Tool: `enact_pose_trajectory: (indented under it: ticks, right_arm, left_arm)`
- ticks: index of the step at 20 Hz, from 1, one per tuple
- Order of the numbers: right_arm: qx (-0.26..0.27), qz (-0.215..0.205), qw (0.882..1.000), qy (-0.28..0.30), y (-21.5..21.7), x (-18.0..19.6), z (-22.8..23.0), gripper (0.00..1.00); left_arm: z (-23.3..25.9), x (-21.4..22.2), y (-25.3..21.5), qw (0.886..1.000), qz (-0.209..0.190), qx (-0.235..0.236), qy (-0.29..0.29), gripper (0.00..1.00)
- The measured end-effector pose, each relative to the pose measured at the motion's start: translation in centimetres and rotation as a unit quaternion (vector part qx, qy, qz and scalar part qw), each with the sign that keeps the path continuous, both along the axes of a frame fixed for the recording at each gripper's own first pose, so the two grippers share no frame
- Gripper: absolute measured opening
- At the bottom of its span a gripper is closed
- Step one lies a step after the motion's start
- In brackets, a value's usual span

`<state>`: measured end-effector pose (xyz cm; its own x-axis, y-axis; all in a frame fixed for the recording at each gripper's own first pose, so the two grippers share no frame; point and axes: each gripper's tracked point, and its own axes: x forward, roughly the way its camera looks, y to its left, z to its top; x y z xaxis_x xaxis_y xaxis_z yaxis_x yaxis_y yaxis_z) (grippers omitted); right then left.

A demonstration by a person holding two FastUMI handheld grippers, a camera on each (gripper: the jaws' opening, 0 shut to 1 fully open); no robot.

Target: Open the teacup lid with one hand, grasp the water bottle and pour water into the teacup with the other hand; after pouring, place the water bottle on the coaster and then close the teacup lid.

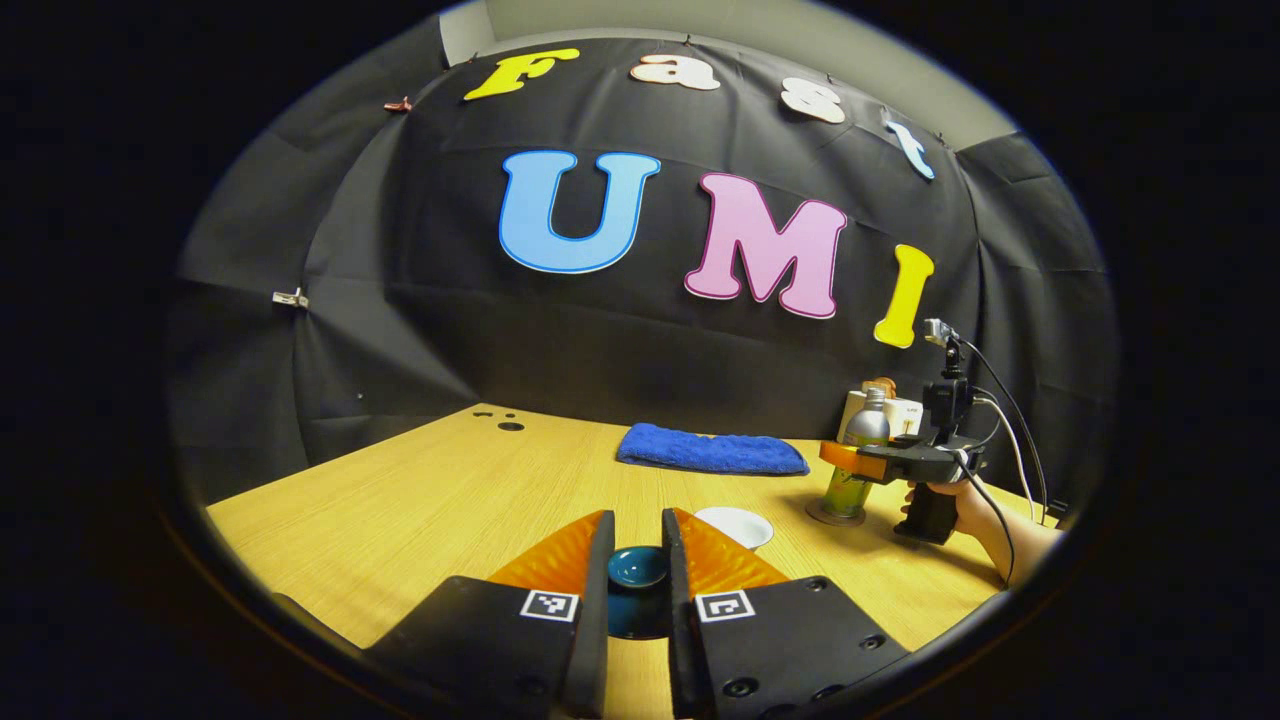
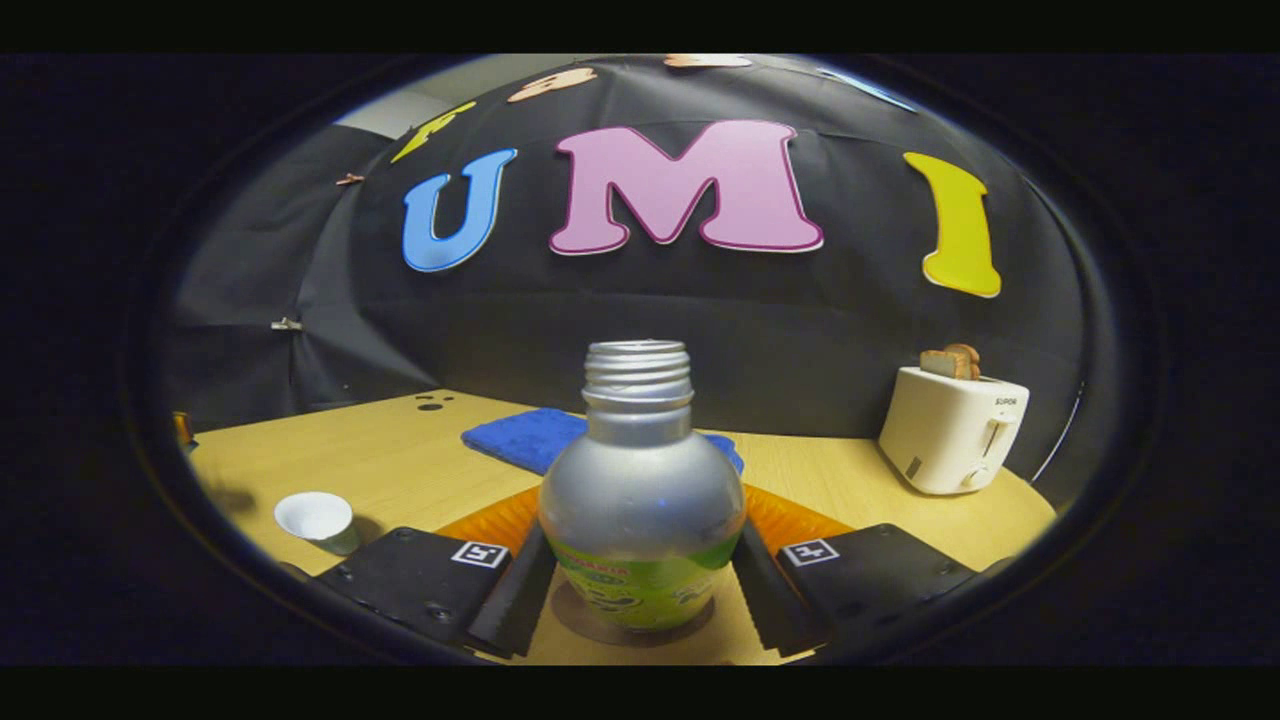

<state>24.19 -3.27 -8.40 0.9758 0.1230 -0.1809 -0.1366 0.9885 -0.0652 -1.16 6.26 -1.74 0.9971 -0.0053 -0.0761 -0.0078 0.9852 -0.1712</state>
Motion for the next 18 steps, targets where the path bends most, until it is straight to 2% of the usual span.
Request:
enact_pose_trajectory:
  ticks: [8, 10, 15, 18]
  right_arm:
    - [-0.008, -0.005, 1.000, 0.003, 0.0, -0.3, -0.3, 0.87]
    - [-0.011, -0.013, 1.000, 0.001, -0.3, -0.4, 0.0, 1.00]
    - [-0.020, -0.017, 1.000, -0.014, 0.0, -1.9, 1.5, 0.98]
    - [-0.043, -0.024, 0.998, -0.026, -0.3, -2.9, 1.9, 0.98]
  left_arm:
    - [-0.3, -0.2, -0.7, 1.000, -0.005, 0.002, 0.003, 0.29]
    - [-0.1, -0.2, -0.7, 1.000, -0.005, 0.001, 0.002, 0.29]
    - [0.2, -0.5, -1.2, 1.000, -0.009, 0.004, 0.000, 0.29]
    - [0.4, -0.9, -1.6, 1.000, -0.009, 0.005, -0.004, 0.29]
